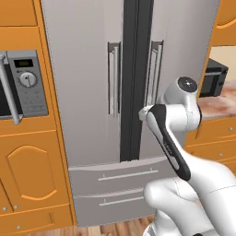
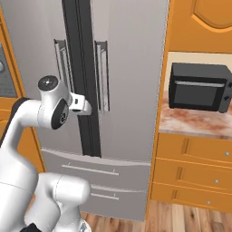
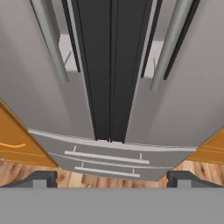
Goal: There is a bowl on the dining counter. Grab a lemon wedge from the fridge and place it in the bowl. Then get the liquor bottle and glass cup from the cabinet and place them next to the bowl.
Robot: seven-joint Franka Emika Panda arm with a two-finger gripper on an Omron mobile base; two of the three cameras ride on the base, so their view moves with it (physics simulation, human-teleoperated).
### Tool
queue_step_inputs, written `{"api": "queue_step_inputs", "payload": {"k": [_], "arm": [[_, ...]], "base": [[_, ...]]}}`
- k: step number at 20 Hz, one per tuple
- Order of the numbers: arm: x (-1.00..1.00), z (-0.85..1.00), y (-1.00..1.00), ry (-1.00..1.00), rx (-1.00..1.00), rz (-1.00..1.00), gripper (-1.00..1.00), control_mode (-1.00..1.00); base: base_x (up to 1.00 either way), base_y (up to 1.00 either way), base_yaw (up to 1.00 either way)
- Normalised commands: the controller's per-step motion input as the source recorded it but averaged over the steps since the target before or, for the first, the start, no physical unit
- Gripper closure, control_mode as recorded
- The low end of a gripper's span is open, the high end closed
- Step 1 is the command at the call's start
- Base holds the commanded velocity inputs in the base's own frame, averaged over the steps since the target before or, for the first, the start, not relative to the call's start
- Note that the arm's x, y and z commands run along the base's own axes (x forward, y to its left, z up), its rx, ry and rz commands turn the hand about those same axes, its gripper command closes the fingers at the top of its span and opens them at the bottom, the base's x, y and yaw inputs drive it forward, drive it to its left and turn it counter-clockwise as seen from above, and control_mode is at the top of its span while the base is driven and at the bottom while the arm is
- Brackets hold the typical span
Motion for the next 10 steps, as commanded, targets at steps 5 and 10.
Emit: {"api": "queue_step_inputs", "payload": {"k": [5, 10], "arm": [[0.12, 0.14, -0.22, -0.01, 0.07, 0.00, -1.00, -1.00], [0.77, 0.50, -0.58, -0.06, 0.16, -0.01, -1.00, -1.00]], "base": [[0.00, 0.00, 0.00], [0.00, 0.00, 0.00]]}}
